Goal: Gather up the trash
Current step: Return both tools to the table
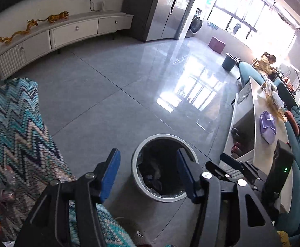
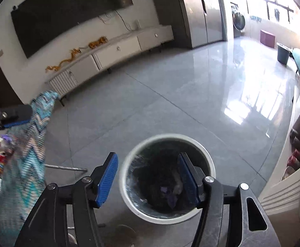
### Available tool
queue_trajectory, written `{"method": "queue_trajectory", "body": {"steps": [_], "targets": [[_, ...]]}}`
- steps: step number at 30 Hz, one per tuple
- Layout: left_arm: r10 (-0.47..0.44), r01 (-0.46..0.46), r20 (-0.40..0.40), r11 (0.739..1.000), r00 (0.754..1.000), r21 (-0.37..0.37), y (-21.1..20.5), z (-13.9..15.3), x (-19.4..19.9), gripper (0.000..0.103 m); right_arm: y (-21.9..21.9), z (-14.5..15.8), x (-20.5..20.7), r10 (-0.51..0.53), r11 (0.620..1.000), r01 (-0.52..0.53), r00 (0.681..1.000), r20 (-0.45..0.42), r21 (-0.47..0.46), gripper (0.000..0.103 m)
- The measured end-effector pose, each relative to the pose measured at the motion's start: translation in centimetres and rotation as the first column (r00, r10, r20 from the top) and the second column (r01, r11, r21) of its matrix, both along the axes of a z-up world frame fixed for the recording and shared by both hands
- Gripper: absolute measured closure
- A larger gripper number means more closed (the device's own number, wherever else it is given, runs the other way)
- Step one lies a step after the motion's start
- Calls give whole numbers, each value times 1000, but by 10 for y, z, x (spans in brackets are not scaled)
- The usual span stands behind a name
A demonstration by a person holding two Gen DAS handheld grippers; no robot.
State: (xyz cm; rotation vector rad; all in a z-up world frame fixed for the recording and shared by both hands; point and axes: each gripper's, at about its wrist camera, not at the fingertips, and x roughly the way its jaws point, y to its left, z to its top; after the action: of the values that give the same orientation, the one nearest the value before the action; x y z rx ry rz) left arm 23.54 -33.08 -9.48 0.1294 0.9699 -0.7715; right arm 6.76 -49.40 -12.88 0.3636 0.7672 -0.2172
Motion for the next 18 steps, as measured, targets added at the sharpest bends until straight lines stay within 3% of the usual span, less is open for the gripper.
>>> {"method": "queue_trajectory", "body": {"steps": [10,18], "targets": [[89,-87,201,996,975,-21,117,72,-40,49,88,97,-13,148,987,-132,973,179,-95,45],[253,-249,314,967,915,-53,246,103,-60,44,153,140,-14,267,957,-230,936,231,-176,45]]}}
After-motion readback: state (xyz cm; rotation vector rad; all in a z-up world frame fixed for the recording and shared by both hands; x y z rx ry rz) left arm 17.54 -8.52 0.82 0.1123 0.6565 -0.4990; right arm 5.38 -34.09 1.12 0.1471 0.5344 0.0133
